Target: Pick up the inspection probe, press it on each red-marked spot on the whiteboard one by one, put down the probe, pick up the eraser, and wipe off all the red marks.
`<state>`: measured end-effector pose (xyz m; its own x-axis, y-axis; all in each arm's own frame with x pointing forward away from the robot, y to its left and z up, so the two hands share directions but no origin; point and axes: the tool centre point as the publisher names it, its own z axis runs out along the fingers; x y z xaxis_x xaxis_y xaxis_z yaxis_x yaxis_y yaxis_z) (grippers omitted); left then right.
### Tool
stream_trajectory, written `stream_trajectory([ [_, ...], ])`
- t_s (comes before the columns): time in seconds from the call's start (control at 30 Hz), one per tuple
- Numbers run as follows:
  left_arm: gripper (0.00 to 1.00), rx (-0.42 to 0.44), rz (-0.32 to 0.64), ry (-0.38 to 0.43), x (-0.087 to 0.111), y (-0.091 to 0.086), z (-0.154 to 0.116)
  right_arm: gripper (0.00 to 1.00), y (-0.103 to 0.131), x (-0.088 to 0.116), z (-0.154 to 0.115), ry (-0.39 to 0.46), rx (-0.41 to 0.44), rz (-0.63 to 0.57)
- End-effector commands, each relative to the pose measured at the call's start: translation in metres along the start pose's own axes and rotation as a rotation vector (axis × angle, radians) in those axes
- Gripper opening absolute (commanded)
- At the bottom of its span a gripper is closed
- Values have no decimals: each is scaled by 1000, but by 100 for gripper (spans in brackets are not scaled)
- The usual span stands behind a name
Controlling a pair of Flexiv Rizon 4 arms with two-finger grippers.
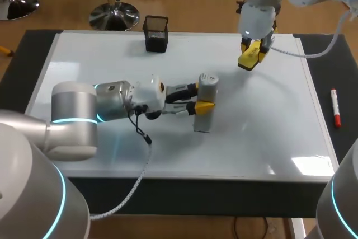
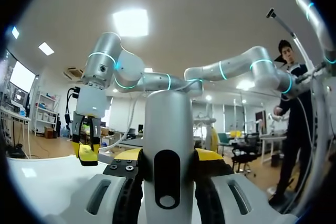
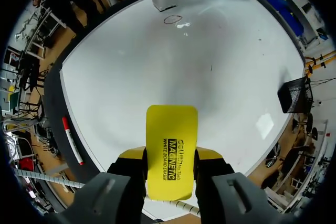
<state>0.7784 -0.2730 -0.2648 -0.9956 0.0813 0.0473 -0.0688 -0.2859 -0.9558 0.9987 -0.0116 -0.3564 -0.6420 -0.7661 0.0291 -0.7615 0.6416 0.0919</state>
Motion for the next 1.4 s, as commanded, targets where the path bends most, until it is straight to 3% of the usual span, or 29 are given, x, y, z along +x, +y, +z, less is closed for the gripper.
stream_trajectory([
  [0.03, 0, 14, 3, 9, -6, 8, -1, 0, -1, 0, -1, 4, 1, -2],
  [0.53, 0, 23, 6, 26, -12, 23, 0, 0, -1, 0, -1, 4, 1, -2],
  [0.83, 0, 15, 28, 32, -17, 23, -2, 0, -1, 0, -1, 4, 1, -2],
  [1.4, 0, -80, 16, 10, -19, 37, -15, 0, -1, 0, -1, 4, 1, -2],
])
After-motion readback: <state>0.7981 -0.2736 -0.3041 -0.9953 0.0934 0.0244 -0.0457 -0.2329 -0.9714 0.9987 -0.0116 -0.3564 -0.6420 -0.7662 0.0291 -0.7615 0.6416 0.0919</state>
